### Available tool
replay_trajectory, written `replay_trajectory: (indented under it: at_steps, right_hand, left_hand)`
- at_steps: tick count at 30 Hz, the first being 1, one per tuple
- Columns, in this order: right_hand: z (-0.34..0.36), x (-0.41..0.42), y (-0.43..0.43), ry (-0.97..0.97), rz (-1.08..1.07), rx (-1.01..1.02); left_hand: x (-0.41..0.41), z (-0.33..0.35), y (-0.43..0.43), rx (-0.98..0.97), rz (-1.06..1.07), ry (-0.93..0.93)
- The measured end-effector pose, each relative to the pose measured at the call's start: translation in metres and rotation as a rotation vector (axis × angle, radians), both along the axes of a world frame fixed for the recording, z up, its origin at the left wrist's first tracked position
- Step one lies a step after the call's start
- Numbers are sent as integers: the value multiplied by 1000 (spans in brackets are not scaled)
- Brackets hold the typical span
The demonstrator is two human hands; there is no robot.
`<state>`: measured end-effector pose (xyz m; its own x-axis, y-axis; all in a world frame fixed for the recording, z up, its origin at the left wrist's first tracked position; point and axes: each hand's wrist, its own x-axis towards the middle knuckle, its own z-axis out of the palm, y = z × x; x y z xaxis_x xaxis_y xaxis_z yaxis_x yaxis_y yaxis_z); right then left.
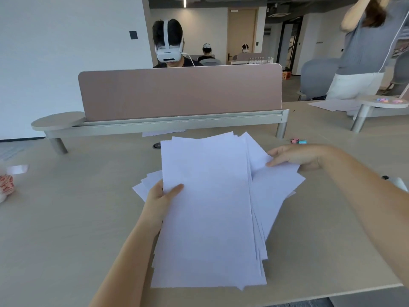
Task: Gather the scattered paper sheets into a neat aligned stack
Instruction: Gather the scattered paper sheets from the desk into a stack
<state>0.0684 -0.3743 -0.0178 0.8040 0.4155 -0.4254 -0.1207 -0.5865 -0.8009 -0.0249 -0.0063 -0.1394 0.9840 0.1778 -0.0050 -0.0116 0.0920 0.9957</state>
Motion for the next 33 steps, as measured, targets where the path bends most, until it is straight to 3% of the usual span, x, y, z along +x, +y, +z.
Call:
replay_trajectory:
  at_steps: [4, 8, 11, 14, 16, 18, 21, 27, 31, 33]
  right_hand:
    - [20, 13, 22, 84, 182, -138]
    - [8, 23, 41, -42, 70, -30]
    - [-14, 25, 45, -21, -182, 308]
    - [-48, 18, 41, 229, -471, 752]
    - [-73, 4, 40, 342, -489, 922]
    - [-93, -16, 45, 346, -413, 820]
    - [-98, -33, 61, 171, -277, 633]
    - [-83, -41, 96, -159, -354, 514]
    - [-69, -40, 93, 24, -322, 616]
    - [-65, -25, 77, 72, -459, 663]
  left_hand:
    - [3, -1, 0, 116, -59, -3]
    - [7, -1, 2, 58, -128, 16]
    - [12, -5, 5, -17, -129, 15]
    - [15, -7, 4, -70, -77, 13]
    - [15, -7, 4, -112, -30, 7]
    - [13, -6, 2, -135, 3, -2]
    - [10, -2, -4, -146, -2, 21]
    - [2, 3, 0, -174, -121, 181]
    - [2, -2, 12, -129, -131, 140]
    - [2, -4, 14, -104, -102, 86]
